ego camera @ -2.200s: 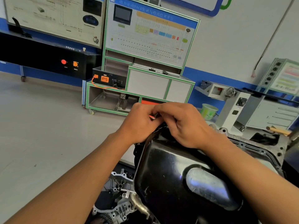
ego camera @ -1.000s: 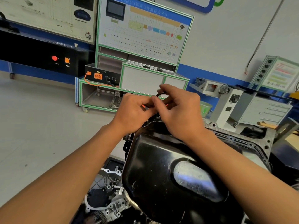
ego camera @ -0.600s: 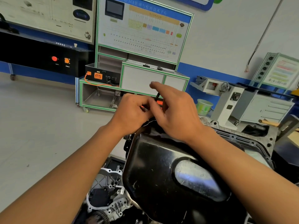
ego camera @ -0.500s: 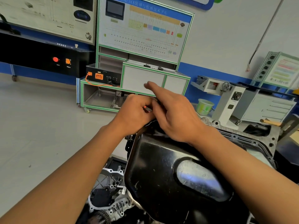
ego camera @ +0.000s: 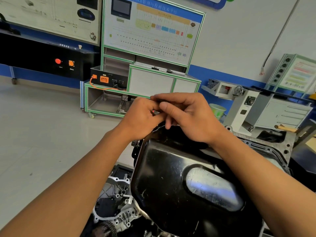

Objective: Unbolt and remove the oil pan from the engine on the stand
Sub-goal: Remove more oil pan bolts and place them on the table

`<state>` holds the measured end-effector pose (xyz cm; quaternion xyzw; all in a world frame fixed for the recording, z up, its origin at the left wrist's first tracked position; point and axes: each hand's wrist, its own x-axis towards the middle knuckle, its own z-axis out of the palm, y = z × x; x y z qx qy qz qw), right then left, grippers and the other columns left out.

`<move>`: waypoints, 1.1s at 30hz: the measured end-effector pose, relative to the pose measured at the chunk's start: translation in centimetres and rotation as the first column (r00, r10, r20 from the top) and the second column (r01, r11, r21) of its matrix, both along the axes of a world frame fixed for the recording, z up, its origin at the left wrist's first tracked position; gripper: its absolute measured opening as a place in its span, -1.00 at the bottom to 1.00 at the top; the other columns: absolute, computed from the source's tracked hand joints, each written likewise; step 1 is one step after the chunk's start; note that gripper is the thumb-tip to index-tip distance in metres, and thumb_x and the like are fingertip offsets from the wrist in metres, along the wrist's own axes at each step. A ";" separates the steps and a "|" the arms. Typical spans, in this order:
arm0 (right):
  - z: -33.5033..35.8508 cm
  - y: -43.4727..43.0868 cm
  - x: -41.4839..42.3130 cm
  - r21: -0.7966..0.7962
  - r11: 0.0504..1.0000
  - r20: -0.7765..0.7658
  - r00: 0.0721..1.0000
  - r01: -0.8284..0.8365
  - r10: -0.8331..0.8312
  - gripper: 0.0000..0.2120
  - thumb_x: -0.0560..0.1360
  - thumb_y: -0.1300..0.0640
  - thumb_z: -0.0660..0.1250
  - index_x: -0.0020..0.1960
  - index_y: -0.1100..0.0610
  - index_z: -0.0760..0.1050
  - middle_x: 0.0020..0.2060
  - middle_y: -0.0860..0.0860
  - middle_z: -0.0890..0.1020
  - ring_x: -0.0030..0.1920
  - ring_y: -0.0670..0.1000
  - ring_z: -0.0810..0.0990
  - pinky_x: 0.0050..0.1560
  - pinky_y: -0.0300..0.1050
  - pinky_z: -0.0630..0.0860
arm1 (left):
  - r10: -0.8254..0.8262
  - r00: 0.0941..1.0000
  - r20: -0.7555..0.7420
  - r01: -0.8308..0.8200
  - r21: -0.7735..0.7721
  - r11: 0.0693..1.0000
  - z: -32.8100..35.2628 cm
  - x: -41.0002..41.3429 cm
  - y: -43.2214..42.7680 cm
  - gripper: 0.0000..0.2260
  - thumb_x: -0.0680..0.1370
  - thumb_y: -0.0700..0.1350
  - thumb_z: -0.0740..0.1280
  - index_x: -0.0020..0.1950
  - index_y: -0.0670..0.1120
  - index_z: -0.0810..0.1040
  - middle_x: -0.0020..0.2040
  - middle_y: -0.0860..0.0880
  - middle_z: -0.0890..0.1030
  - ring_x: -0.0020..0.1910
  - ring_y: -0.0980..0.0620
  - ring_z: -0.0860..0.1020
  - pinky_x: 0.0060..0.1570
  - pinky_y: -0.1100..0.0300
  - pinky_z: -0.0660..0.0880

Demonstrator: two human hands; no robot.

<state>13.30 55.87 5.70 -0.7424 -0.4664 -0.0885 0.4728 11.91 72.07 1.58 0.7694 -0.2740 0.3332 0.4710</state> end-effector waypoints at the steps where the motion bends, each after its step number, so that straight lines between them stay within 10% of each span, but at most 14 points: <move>1: 0.2 0.0 -0.1 -0.007 0.999 -0.029 0.999 -0.031 0.031 -0.79 0.59 0.32 0.33 0.20 0.27 0.61 -0.11 0.11 0.72 -0.42 0.02 0.60 -0.28 -0.30 0.52 | 0.005 1.000 0.010 -0.005 -0.013 1.000 -0.1 0.0 0.0 -0.74 0.45 -0.05 0.28 -0.43 0.18 0.56 -0.45 0.19 0.60 -0.41 0.14 0.57 -0.30 0.31 0.44; 6: 0.4 0.3 -0.4 -0.043 0.999 0.065 0.998 0.022 -0.019 -0.88 0.45 0.20 0.51 -0.23 0.17 0.61 0.09 0.06 0.67 -0.48 -0.12 0.54 -0.36 -0.21 0.51 | -0.026 0.996 0.088 0.028 -0.023 0.999 -0.2 0.4 -0.2 -0.84 0.45 -0.15 0.36 -0.23 0.09 0.65 -0.38 0.23 0.61 -0.34 0.24 0.59 -0.32 0.33 0.48; 11: -0.1 0.0 0.5 0.092 0.989 0.065 0.990 0.119 -0.125 -0.90 0.52 0.25 0.44 0.02 0.20 0.68 -0.34 0.04 0.69 -0.38 -0.04 0.58 -0.24 -0.06 0.57 | 0.119 0.987 0.104 -0.111 -0.082 0.990 -0.5 1.4 -0.2 -0.82 0.45 -0.20 0.45 -0.23 0.10 0.69 -0.40 0.31 0.57 -0.38 0.27 0.51 -0.33 0.33 0.41; 16: 0.4 -0.1 0.7 0.232 0.972 -0.139 0.990 0.037 -0.004 -0.89 0.61 0.17 0.32 0.02 0.08 0.64 -0.21 0.05 0.73 -0.38 0.01 0.67 -0.28 -0.19 0.59 | 0.032 0.999 -0.014 -0.033 -0.162 0.986 -0.4 1.6 -0.3 -0.91 0.51 -0.22 0.47 -0.02 -0.19 0.72 -0.10 -0.07 0.73 -0.05 0.05 0.69 0.08 -0.04 0.61; 23: 1.4 1.7 0.8 0.177 0.979 -0.349 0.936 0.104 -0.036 -0.73 0.50 0.02 0.44 -0.28 0.16 0.55 -0.52 0.03 0.55 -0.60 -0.06 0.41 -0.52 -0.29 0.37 | 0.009 0.998 -0.067 -0.011 -0.035 0.999 -0.1 1.0 -0.1 -0.69 0.50 -0.22 0.46 -0.27 0.20 0.63 -0.33 0.17 0.67 -0.27 0.22 0.61 -0.12 0.29 0.50; 28: 0.7 2.9 0.3 0.182 0.960 -0.237 0.957 0.215 -0.169 -0.54 0.53 0.01 0.45 -0.42 0.28 0.50 -0.60 -0.05 0.42 -0.53 -0.10 0.36 -0.45 -0.28 0.37 | 0.038 0.998 -0.043 -0.042 -0.075 0.996 -0.4 0.9 -0.2 -0.76 0.46 -0.32 0.48 -0.12 0.05 0.67 -0.31 0.28 0.63 -0.27 0.33 0.62 -0.18 0.43 0.49; 33: 0.7 2.6 0.1 0.178 0.954 -0.387 0.909 0.241 -0.157 -0.78 0.45 0.13 0.53 -0.33 0.09 0.59 -0.54 -0.07 0.52 -0.46 -0.09 0.51 -0.26 -0.13 0.51 | 0.058 0.997 -0.044 -0.060 -0.048 0.997 -0.3 0.8 -0.3 -0.81 0.44 -0.29 0.50 -0.19 0.01 0.67 -0.35 0.28 0.63 -0.30 0.33 0.60 -0.21 0.44 0.45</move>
